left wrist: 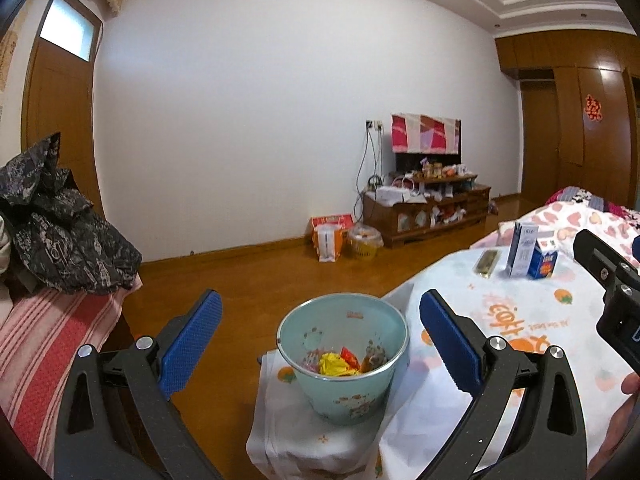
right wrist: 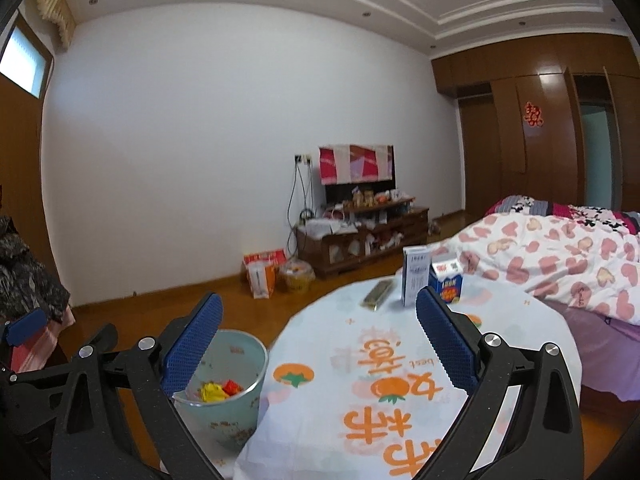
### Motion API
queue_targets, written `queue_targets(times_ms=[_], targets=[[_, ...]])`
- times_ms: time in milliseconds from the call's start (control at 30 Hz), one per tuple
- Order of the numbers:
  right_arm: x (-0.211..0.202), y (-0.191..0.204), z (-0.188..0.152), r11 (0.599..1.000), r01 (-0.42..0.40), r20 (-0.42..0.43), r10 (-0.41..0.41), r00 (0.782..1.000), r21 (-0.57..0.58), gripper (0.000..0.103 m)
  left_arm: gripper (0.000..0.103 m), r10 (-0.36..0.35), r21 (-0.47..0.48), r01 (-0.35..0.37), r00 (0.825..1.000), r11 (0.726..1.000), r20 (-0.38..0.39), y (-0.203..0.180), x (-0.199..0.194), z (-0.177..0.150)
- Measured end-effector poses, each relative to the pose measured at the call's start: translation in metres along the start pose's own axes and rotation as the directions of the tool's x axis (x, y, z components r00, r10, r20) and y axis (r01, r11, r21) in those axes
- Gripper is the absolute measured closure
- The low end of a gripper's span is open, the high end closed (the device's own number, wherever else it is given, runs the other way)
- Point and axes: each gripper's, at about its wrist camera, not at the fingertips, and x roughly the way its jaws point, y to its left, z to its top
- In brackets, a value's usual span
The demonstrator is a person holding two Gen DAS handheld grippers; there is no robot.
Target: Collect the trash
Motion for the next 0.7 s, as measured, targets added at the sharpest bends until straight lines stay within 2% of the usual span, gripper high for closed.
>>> queue_targets(times_ms=[133,700], targets=[[-0.0055,-0.0038,0.0028,1.000,0.002,0.025,-0.002,1.000,0.010,0.006,0.006,-0.004,-0.002,0.004,1.000,1.000,0.011,-0.0003,-0.0048,0.0026],[-0.0002,-0.0043,-0.0013,1.000,-0.001,0.002,0.001,1.000,0.017,0.006,0.006,0.009,-0.003,-0.009,1.000,1.000,0.013,0.0042,-0.0039,0.0034]])
